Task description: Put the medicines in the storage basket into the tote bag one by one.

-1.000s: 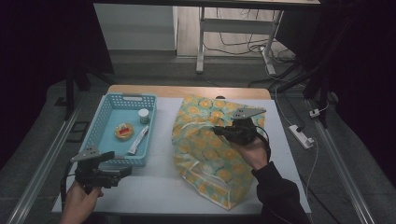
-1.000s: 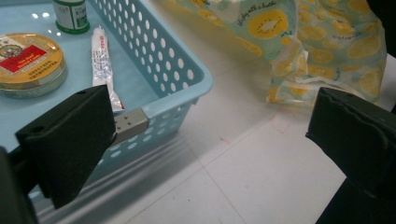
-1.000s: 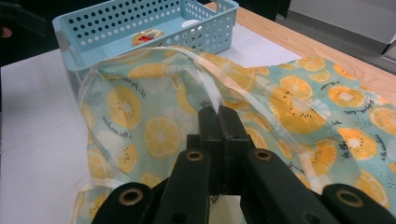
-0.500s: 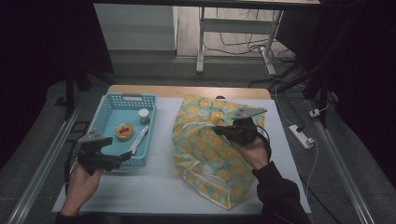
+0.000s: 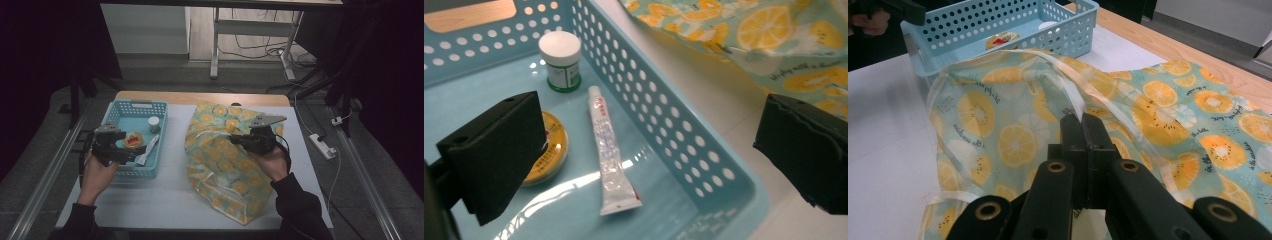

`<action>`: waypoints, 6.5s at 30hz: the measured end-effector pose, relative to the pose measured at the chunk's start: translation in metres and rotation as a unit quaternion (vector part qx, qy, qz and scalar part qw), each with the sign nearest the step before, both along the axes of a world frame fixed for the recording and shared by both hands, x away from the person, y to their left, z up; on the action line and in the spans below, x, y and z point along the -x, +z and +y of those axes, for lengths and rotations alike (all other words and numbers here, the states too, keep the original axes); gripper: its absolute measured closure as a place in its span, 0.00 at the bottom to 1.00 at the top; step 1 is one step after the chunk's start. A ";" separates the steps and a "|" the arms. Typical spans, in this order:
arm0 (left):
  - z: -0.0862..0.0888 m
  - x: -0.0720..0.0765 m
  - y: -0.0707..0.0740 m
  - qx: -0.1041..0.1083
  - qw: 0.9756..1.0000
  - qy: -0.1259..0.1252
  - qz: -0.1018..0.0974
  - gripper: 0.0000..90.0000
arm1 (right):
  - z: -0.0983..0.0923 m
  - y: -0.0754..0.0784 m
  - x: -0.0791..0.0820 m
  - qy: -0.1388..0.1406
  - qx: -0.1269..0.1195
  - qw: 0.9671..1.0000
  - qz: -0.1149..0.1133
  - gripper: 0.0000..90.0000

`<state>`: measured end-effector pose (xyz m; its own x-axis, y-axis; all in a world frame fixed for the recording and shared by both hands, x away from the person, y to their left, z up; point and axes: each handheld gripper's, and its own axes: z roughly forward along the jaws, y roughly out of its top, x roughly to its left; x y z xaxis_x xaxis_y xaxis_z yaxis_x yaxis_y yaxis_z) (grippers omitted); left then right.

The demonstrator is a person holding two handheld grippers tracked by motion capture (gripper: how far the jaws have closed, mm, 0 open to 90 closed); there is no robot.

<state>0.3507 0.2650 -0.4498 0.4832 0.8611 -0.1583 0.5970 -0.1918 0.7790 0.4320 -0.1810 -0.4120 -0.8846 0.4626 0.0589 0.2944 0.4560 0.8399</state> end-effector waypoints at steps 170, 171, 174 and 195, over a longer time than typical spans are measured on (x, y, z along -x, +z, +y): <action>-0.173 -0.020 0.043 -0.028 0.965 -0.253 0.060 0.22 | 0.006 -0.004 0.002 0.037 0.042 0.998 -0.014 1.00; -0.176 -0.020 0.043 -0.028 0.964 -0.258 0.062 0.22 | 0.005 -0.003 0.002 0.036 0.040 0.998 -0.015 1.00; -0.185 -0.020 0.039 -0.025 0.961 -0.267 0.063 0.22 | 0.003 -0.001 0.002 0.032 0.033 0.999 -0.016 1.00; -0.229 -0.029 0.014 -0.047 0.953 -0.290 0.068 0.22 | 0.005 0.001 0.004 0.027 0.023 0.999 -0.017 1.00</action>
<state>0.3799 0.0357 -0.4353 0.8631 0.4684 -0.1888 0.4633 -0.5856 0.6652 0.4278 -0.1761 -0.4106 -0.9092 0.4163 0.0078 0.2397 0.5081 0.8273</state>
